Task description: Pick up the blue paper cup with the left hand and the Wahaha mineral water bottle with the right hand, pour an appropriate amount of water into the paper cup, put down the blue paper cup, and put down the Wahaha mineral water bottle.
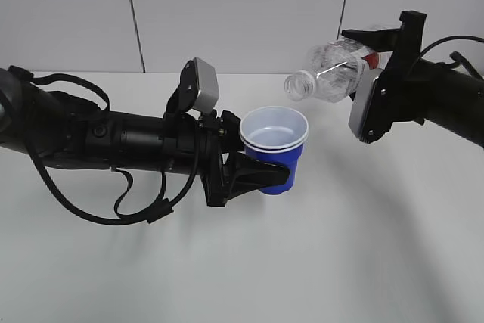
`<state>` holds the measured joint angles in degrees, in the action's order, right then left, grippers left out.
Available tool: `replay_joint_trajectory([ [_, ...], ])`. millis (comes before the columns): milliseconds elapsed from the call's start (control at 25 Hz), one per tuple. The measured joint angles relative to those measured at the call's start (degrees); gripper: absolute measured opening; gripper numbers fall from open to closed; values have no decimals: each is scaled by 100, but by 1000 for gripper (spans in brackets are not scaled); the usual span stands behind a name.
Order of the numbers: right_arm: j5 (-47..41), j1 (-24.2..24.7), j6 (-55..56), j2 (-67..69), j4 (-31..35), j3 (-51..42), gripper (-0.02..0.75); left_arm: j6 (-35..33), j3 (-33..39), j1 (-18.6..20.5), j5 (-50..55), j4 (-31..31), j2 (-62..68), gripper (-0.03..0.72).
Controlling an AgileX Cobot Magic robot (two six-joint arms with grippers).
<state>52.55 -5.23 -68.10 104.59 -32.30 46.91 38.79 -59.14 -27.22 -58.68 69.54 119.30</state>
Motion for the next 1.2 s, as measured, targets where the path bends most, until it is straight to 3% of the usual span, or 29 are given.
replay_joint_trajectory([
  [480, 0, 0, -96, 0, -50, 0, 493, 0, -142, -227, 269, -107, 0, 490],
  [760, 0, 0, -110, 0, -63, 0, 493, 0, -156, -227, 482, -421, 0, 490],
  [1200, 0, 0, -255, 0, -86, 0, 493, 0, -156, -227, 541, -434, 0, 490],
])
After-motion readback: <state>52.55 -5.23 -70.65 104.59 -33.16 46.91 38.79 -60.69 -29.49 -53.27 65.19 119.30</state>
